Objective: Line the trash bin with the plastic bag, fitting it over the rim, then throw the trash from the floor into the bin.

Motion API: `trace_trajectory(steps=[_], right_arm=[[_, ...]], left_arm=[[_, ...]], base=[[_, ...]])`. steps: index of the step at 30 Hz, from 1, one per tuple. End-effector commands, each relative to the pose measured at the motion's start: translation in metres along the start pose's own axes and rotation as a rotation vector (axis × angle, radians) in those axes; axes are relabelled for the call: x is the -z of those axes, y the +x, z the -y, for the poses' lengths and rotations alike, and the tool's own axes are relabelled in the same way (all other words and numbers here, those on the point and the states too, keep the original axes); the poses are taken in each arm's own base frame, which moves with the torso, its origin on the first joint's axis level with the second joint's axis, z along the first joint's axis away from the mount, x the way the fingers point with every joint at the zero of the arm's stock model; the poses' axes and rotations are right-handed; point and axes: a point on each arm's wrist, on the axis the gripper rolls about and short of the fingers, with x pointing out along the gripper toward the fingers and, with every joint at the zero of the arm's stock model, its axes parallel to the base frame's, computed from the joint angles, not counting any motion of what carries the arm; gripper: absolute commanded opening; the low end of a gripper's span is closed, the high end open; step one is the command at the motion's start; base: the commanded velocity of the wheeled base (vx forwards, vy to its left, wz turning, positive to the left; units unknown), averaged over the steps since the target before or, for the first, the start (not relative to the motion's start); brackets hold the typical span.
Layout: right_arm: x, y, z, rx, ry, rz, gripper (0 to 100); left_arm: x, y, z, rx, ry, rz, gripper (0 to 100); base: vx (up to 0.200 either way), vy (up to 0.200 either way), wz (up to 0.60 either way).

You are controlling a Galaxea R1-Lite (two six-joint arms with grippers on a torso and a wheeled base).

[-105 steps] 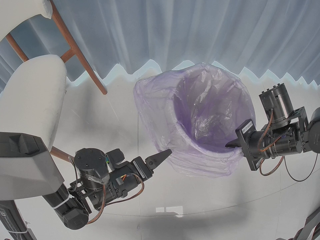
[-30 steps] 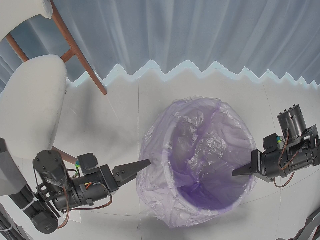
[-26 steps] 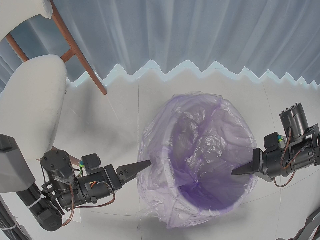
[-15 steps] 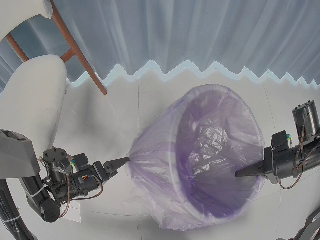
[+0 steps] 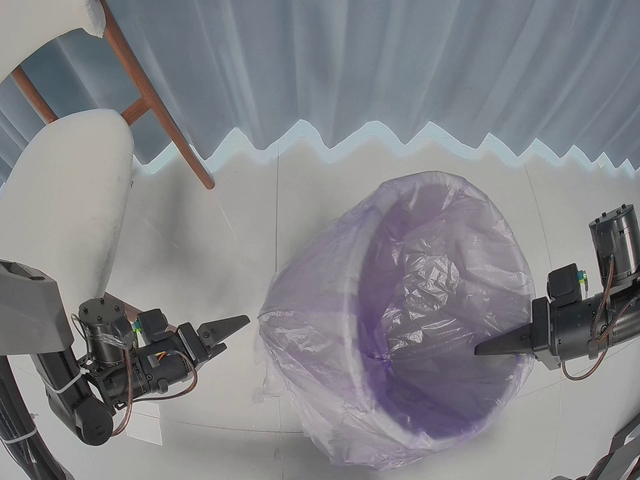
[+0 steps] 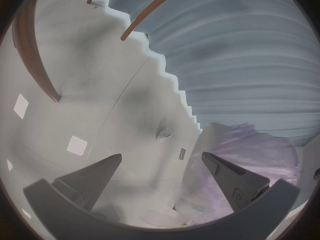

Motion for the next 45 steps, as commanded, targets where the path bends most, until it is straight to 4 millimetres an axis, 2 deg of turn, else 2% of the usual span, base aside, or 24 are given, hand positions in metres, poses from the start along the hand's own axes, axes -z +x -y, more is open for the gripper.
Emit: trace_trajectory(steps=[1, 3, 4, 8, 11, 15, 19, 22, 26, 31, 34, 39, 43, 44, 45], right_arm=[[-0.007, 0.019, 0.011, 0.124, 0.037, 0.014, 0], [-0.008, 0.024, 0.013, 0.157, 0.045, 0.019, 0], [-0.012, 0.030, 0.018, 0.211, 0.059, 0.036, 0], [-0.019, 0.035, 0.019, 0.246, 0.067, 0.056, 0], [-0.022, 0.039, 0.018, 0.302, 0.054, 0.087, 0], [-0.031, 0.061, 0.017, 0.453, 0.028, 0.153, 0], [-0.038, 0.067, 0.006, 0.468, -0.003, 0.191, 0], [-0.037, 0.077, -0.001, 0.533, -0.036, 0.207, 0], [-0.031, 0.088, -0.004, 0.582, -0.062, 0.214, 0], [-0.021, 0.095, -0.009, 0.624, -0.111, 0.216, 0], [-0.015, 0.099, -0.015, 0.614, -0.137, 0.201, 0], [-0.009, 0.104, -0.019, 0.618, -0.159, 0.190, 0], [-0.008, 0.103, -0.023, 0.614, -0.171, 0.201, 0], [-0.008, 0.103, -0.023, 0.612, -0.171, 0.202, 0], [-0.008, 0.102, -0.024, 0.607, -0.173, 0.204, 0]], left_arm=[[-0.009, -0.020, 0.021, 0.066, 0.035, 0.066, 100], [-0.010, -0.026, 0.025, 0.073, 0.043, 0.079, 100], [-0.010, -0.040, 0.032, 0.091, 0.058, 0.105, 100], [-0.011, -0.061, 0.049, 0.153, 0.095, 0.153, 100], [-0.007, -0.062, 0.064, 0.225, 0.131, 0.137, 100], [0.020, -0.049, 0.077, 0.279, 0.242, 0.012, 100], [0.038, -0.030, 0.080, 0.236, 0.322, -0.037, 100], [0.051, 0.007, 0.090, 0.149, 0.382, -0.031, 100], [0.067, 0.034, 0.084, 0.005, 0.471, -0.035, 100], [0.071, 0.062, 0.085, -0.049, 0.509, 0.020, 100], [0.077, 0.077, 0.079, -0.123, 0.533, 0.033, 100], [0.083, 0.085, 0.078, -0.143, 0.540, 0.035, 100], [0.089, 0.099, 0.067, -0.227, 0.547, 0.042, 100], [0.089, 0.099, 0.066, -0.233, 0.547, 0.043, 0], [0.091, 0.102, 0.062, -0.245, 0.548, 0.042, 0]], base=[[0.000, 0.000, 0.00], [0.000, 0.000, 0.00], [0.000, 0.000, 0.00], [0.000, 0.000, 0.00], [0.000, 0.000, 0.00], [0.000, 0.000, 0.00], [0.000, 0.000, 0.00], [0.000, 0.000, 0.00], [0.000, 0.000, 0.00], [0.000, 0.000, 0.00], [0.000, 0.000, 0.00], [0.000, 0.000, 0.00], [0.000, 0.000, 0.00], [0.000, 0.000, 0.00], [0.000, 0.000, 0.00]])
